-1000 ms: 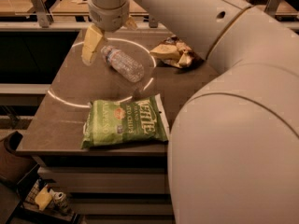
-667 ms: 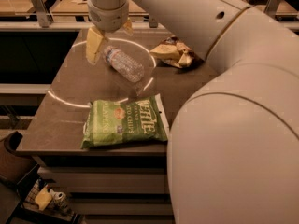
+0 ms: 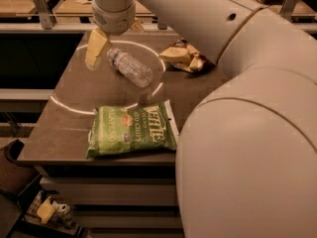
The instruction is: Pick water bottle
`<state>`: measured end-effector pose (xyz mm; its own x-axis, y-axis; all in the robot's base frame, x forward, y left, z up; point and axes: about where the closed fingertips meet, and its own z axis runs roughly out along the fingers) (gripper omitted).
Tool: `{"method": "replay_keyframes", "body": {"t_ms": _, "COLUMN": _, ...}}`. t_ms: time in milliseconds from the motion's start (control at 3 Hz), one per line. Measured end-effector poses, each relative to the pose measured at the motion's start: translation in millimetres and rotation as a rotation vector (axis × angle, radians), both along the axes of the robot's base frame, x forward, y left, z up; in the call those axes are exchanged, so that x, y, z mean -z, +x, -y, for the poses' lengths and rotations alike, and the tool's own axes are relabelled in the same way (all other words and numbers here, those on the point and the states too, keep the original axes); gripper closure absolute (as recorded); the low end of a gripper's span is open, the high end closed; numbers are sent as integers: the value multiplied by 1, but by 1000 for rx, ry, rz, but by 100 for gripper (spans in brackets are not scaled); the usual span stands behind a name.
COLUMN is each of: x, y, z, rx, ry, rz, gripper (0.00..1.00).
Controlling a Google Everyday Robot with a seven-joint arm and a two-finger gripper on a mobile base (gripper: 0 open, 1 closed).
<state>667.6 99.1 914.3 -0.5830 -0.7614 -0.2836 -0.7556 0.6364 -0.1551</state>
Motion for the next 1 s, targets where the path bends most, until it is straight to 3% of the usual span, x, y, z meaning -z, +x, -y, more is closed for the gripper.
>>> {"method": "replay_keyframes", "body": {"t_ms": 333, "x": 0, "y": 0, "z": 0, "rx": -1, "ry": 0, "rz": 0, "gripper": 0}}
{"method": "replay_keyframes", "body": {"t_ms": 667, "x": 21, "y": 8, "z": 12, "rx": 57, "ry": -17, "rz": -54, "gripper": 0}}
{"method": "replay_keyframes", "body": {"t_ms": 1000, "x": 31, "y": 10, "z": 25, "rx": 97, "ry": 8, "rz": -65, "gripper": 0}}
